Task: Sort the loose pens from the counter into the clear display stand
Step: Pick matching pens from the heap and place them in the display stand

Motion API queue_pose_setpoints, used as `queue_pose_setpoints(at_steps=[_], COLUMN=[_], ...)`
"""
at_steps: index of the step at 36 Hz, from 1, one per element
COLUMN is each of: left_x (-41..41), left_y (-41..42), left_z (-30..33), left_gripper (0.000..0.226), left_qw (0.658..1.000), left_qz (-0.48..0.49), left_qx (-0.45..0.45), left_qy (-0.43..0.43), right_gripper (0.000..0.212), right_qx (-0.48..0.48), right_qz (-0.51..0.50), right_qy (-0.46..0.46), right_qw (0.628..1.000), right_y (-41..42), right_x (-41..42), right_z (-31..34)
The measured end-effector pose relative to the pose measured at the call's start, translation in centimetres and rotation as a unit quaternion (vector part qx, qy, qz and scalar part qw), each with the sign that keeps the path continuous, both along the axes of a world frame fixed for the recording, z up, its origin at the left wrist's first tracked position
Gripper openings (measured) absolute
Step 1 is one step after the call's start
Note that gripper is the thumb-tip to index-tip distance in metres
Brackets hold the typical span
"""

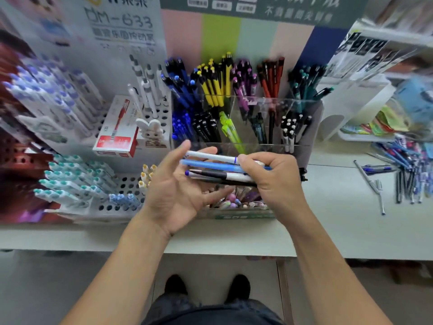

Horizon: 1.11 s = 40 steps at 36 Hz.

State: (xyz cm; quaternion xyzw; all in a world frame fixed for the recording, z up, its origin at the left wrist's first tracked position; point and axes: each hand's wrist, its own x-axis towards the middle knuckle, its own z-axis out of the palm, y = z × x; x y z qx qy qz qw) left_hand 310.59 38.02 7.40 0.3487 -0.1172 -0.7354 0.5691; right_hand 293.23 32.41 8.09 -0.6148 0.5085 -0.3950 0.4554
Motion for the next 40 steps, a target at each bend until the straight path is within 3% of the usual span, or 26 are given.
queue_pose_setpoints(at_steps=[3,5,8,11,13,15,17,19,22,26,29,33,35,38,40], left_x=[2.6,3.2,2.3,0.6,-0.5,-1.3,-1.7,-2.0,-2.1,-2.7,-3.1,-3.8,-4.5,-5.4,-5.6], left_y=[0.7,0.4,-0.5,-0.9,-0.9,-0.5,0.0,0.6,1.2,1.2,1.0,0.8,0.6,0.2,-0.1], left_z=[-0.4,-0.7,0.4,1.6,1.2,0.7,0.2,-0.4,-1.0,-1.9,-2.6,-2.3,-1.8,-1.7,-1.7], left_gripper=[0.099,0.108,0.089,0.062,0.051,0.026,0.010,0.021,0.032,0.018,0.013,0.024,0.010,0.019,0.010], left_qw=[0.989,0.974,0.917,0.845,0.842,0.863,0.891,0.927,0.961,0.944,0.937,0.963,0.974,0.968,0.956], left_qz=[-0.114,-0.219,-0.375,-0.421,-0.382,-0.326,-0.289,-0.262,-0.263,-0.291,-0.287,-0.256,-0.225,-0.159,-0.128], left_qx=[-0.022,-0.027,-0.058,-0.061,-0.052,-0.040,-0.044,-0.035,-0.015,-0.026,-0.033,-0.004,0.011,0.018,-0.004], left_qy=[0.093,0.055,-0.124,-0.323,-0.378,-0.383,-0.347,-0.264,-0.086,0.151,0.197,0.083,-0.027,-0.191,-0.264], right_gripper=[0.016,0.015,0.014,0.013,0.014,0.014,0.014,0.024,0.041,0.053,0.033,0.024,0.027,0.033,0.029], right_qx=[-0.008,0.000,0.008,-0.004,-0.024,-0.042,-0.051,0.031,0.233,0.337,0.308,0.265,0.256,0.244,0.232], right_qz=[0.095,0.175,0.255,0.283,0.294,0.274,0.219,0.132,0.087,0.192,0.227,0.231,0.206,0.153,0.130], right_qy=[0.059,0.111,0.162,0.176,0.190,0.168,0.102,-0.009,-0.170,-0.266,-0.248,-0.198,-0.188,-0.183,-0.179], right_qw=[0.994,0.978,0.953,0.943,0.936,0.946,0.969,0.991,0.953,0.883,0.890,0.915,0.925,0.940,0.947], right_y=[-1.4,-2.0,-2.6,-3.1,-3.1,-2.8,-2.5,-2.2,-1.4,-0.8,-1.0,-1.2,-1.2,-1.2,-1.3], right_x=[-1.8,-2.2,-1.8,-1.4,-1.2,-0.9,-0.7,-0.7,-0.6,-0.9,-1.5,-1.8,-1.7,-1.5,-1.6], right_z=[1.5,2.7,3.5,3.8,3.7,3.4,2.8,2.2,1.4,0.5,0.2,0.2,0.1,0.0,-0.1])
